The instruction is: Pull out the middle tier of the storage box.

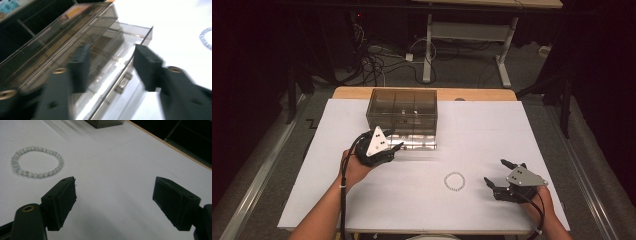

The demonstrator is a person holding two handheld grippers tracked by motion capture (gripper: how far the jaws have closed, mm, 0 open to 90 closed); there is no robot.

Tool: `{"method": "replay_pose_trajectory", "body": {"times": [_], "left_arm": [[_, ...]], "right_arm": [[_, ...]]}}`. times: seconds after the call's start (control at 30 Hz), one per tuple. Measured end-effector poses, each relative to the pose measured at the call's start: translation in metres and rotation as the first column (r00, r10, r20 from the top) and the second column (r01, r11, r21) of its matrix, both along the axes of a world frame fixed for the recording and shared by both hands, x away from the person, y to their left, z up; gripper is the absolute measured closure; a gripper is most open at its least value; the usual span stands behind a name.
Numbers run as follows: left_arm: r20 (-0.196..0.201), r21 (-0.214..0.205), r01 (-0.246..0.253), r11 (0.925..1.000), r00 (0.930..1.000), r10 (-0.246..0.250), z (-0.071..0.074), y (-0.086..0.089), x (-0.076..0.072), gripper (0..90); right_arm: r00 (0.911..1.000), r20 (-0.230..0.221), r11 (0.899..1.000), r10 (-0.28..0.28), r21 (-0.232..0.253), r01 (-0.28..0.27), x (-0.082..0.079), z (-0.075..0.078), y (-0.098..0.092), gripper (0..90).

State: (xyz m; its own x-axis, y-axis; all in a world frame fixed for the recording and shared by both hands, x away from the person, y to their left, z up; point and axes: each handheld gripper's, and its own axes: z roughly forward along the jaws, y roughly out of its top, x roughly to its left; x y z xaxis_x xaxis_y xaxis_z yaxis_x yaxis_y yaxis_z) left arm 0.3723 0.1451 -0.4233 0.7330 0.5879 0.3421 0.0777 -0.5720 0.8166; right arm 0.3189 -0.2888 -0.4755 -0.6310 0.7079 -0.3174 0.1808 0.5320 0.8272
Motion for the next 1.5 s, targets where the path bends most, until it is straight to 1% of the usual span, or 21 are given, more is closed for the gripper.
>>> {"method": "replay_pose_trajectory", "body": {"times": [0.03, 0.1, 0.17, 0.27, 0.33, 0.4, 0.47, 0.67, 0.73, 0.77, 0.83, 0.9, 0.97, 1.03, 1.1, 1.13, 1.23, 1.33, 1.4, 1.47, 1.5], "left_arm": [[0.000, 0.004, 0.014, 0.9999, 0.9999, -0.014, 0.000, -0.003, -0.002, 43.0], [0.000, 0.014, 0.037, 0.9992, 0.9993, -0.037, -0.001, -0.010, -0.004, 36.6], [-0.005, 0.012, 0.071, 0.9974, 0.9975, -0.071, -0.002, -0.016, -0.006, 32.1], [-0.013, 0.009, 0.090, 0.9959, 0.9959, -0.090, -0.004, -0.025, -0.008, 26.4], [-0.020, 0.015, 0.106, 0.9942, 0.9942, -0.106, -0.006, -0.030, -0.009, 26.4], [-0.035, 0.007, 0.127, 0.9919, 0.9913, -0.126, -0.009, -0.034, -0.010, 26.4], [-0.040, 0.020, 0.141, 0.9899, 0.9894, -0.140, -0.012, -0.039, -0.011, 26.3], [-0.067, 0.036, 0.192, 0.9807, 0.9796, -0.190, -0.020, -0.051, -0.014, 26.1], [-0.084, 0.041, 0.213, 0.9763, 0.9744, -0.209, -0.022, -0.057, -0.014, 26.0], [-0.084, 0.045, 0.219, 0.9747, 0.9731, -0.214, -0.023, -0.059, -0.015, 26.1], [-0.095, 0.040, 0.237, 0.9707, 0.9681, -0.232, -0.025, -0.063, -0.016, 26.3], [-0.101, 0.048, 0.254, 0.9661, 0.9635, -0.248, -0.027, -0.067, -0.017, 26.4], [-0.113, 0.049, 0.275, 0.9603, 0.9568, -0.268, -0.029, -0.073, -0.019, 26.4], [-0.118, 0.062, 0.294, 0.9538, 0.9511, -0.286, -0.032, -0.079, -0.020, 26.4], [-0.115, 0.072, 0.304, 0.9498, 0.9485, -0.295, -0.032, -0.083, -0.020, 26.4], [-0.117, 0.067, 0.311, 0.9480, 0.9460, -0.302, -0.032, -0.084, -0.020, 26.3], [-0.116, 0.048, 0.321, 0.9458, 0.9422, -0.314, -0.031, -0.086, -0.020, 26.4], [-0.136, 0.045, 0.337, 0.9405, 0.9348, -0.328, -0.034, -0.091, -0.018, 26.4], [-0.149, 0.047, 0.356, 0.9335, 0.9266, -0.345, -0.037, -0.098, -0.019, 26.4], [-0.163, 0.048, 0.384, 0.9220, 0.9137, -0.372, -0.039, -0.106, -0.022, 26.4], [-0.164, 0.050, 0.397, 0.9165, 0.9085, -0.384, -0.039, -0.111, -0.024, 26.4]], "right_arm": [[1.0000, 0.002, 1.000, -0.001, 0.003, 0.001, 0.000, 0.000, -0.001, 19.7], [1.0000, 0.003, 1.000, -0.006, 0.009, 0.006, 0.000, 0.001, -0.002, 19.5], [1.0000, 0.001, 1.000, -0.009, 0.010, 0.009, 0.001, 0.000, -0.002, 19.5], [0.9999, -0.003, 1.000, -0.015, 0.011, 0.015, 0.001, 0.000, -0.004, 19.5], [0.9999, -0.001, 1.000, -0.017, 0.011, 0.017, 0.001, 0.000, -0.005, 19.5], [0.9998, 0.000, 1.000, -0.021, 0.015, 0.021, 0.002, 0.001, -0.005, 19.3], [0.9997, 0.001, 1.000, -0.025, 0.016, 0.025, 0.004, 0.001, -0.005, 19.3], [0.9997, -0.003, 1.000, -0.022, 0.004, 0.022, 0.005, 0.000, -0.004, 19.3], [0.9997, -0.004, 1.000, -0.024, 0.005, 0.024, 0.004, -0.001, -0.004, 19.3], [0.9997, -0.006, 1.000, -0.026, 0.007, 0.026, 0.004, -0.001, -0.004, 19.3], [0.9996, -0.006, 1.000, -0.027, 0.004, 0.027, 0.003, -0.001, -0.006, 19.3], [0.9996, -0.007, 1.000, -0.028, 0.003, 0.028, 0.001, -0.001, -0.006, 19.3], [0.9997, -0.001, 1.000, -0.025, -0.002, 0.025, -0.001, -0.001, -0.007, 19.3], [0.9996, 0.003, 1.000, -0.027, -0.001, 0.027, -0.001, 0.000, -0.007, 19.3], [0.9994, 0.000, 0.999, -0.035, 0.008, 0.035, 0.001, 0.001, -0.007, 19.3], [0.9992, -0.002, 0.999, -0.040, 0.007, 0.040, 0.002, 0.001, -0.007, 19.3], [0.9989, -0.010, 0.999, -0.045, 0.004, 0.045, 0.001, -0.001, -0.008, 19.3], [0.9988, -0.016, 0.999, -0.047, -0.009, 0.047, 0.001, -0.003, -0.008, 19.4], [0.9988, -0.012, 0.999, -0.048, -0.003, 0.048, 0.001, -0.002, -0.008, 19.3], [0.9987, -0.018, 0.999, -0.049, 0.004, 0.049, 0.002, -0.002, -0.006, 19.4], [0.9988, -0.019, 0.999, -0.045, -0.001, 0.045, 0.002, -0.002, -0.005, 19.4]]}}
